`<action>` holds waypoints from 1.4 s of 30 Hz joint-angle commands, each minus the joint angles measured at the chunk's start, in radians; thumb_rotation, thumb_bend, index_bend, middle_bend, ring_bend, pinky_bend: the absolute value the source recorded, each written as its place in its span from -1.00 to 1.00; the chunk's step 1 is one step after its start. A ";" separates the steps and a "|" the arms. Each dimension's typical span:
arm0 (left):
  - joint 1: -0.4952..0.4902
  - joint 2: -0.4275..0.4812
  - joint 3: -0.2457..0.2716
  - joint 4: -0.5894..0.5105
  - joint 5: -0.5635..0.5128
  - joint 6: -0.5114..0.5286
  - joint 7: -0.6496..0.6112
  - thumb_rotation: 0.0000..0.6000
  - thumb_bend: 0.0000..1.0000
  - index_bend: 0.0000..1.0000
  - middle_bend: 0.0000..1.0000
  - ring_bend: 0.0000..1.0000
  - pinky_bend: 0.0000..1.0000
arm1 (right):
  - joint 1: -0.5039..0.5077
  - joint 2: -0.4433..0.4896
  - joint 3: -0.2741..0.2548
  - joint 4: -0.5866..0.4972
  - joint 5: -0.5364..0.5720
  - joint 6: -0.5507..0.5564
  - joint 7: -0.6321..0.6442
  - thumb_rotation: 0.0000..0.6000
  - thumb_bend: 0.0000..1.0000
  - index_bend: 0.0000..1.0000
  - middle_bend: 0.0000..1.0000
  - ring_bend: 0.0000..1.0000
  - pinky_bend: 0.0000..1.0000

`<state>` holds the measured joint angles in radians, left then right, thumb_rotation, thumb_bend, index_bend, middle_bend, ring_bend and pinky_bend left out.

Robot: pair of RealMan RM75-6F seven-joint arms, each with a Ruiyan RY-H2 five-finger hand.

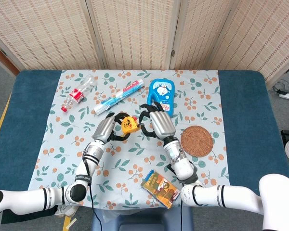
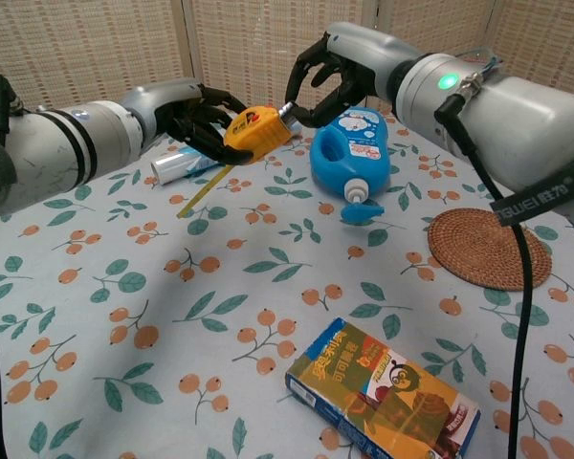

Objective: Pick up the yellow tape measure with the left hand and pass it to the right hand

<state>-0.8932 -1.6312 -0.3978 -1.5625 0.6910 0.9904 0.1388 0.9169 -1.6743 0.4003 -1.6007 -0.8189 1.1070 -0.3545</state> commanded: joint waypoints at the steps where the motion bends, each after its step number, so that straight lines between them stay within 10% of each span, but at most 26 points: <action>1: -0.001 -0.002 0.000 0.003 0.000 -0.001 0.000 1.00 -0.22 0.03 0.01 -0.24 -0.81 | 0.001 -0.001 0.001 0.001 0.003 0.001 -0.001 1.00 -0.02 0.17 -0.53 -0.58 -1.00; 20: 0.033 0.014 0.036 0.074 0.029 -0.036 -0.031 1.00 -0.22 0.05 0.02 -0.23 -0.79 | -0.055 0.096 -0.005 -0.084 -0.033 0.011 0.043 1.00 -0.02 0.34 -0.39 -0.47 -1.00; 42: 0.117 0.071 0.102 0.228 0.124 -0.137 -0.135 1.00 -0.22 0.07 0.03 -0.22 -0.79 | -0.324 0.533 0.017 -0.347 -0.128 0.054 0.314 1.00 -0.02 0.37 -0.37 -0.46 -1.00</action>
<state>-0.7794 -1.5622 -0.2971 -1.3387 0.8119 0.8579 0.0080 0.6271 -1.1841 0.4120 -1.9240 -0.9327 1.1587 -0.0803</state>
